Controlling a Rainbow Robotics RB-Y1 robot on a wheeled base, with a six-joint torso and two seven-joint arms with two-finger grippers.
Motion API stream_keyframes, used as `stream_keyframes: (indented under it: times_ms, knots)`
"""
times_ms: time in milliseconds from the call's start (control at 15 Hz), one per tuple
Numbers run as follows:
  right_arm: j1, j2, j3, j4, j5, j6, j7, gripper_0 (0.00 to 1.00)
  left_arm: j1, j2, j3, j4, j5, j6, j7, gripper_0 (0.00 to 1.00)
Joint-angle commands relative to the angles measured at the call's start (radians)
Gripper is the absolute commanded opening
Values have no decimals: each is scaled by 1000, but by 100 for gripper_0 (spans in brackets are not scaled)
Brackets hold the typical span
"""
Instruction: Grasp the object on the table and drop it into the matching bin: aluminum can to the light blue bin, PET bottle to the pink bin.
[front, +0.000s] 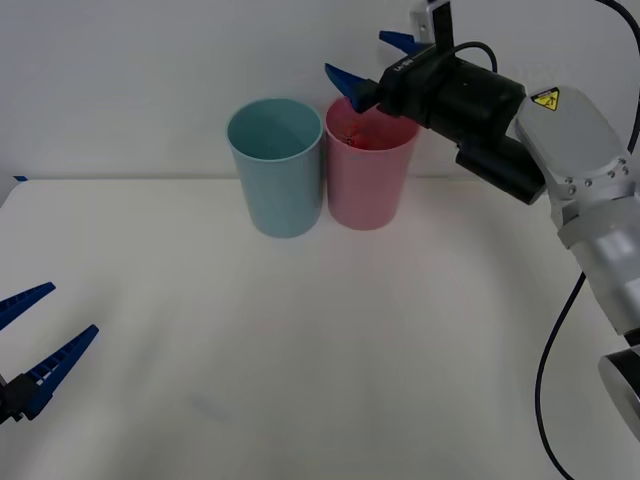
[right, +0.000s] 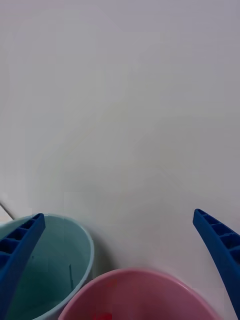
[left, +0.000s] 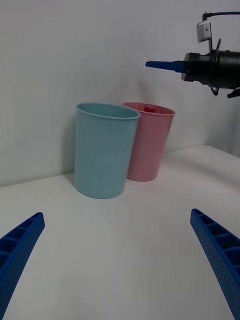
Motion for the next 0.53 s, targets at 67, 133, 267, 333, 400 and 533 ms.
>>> stream_keyframes:
  times_ms: [67,133,267,333,400,533]
  knots:
    - [96,-8,-4,-137,-3,1,-14,100,0,0,0,0,0,0,0,100]
    - [139,-17,-4,-195,-3,1,-17,100,0,0,0,0,0,0,0,100]
    - [229,-35,-4,-307,-3,-3,-25,100,0,0,0,0,0,0,0,100]
    - [280,-48,-4,-365,-6,-7,-27,100,0,0,0,0,0,0,0,100]
    - [321,-58,-6,-413,-12,-10,-27,100,0,0,0,0,0,0,0,100]
    - [422,-83,-27,-516,-20,-50,-17,100,0,0,0,0,0,0,0,100]
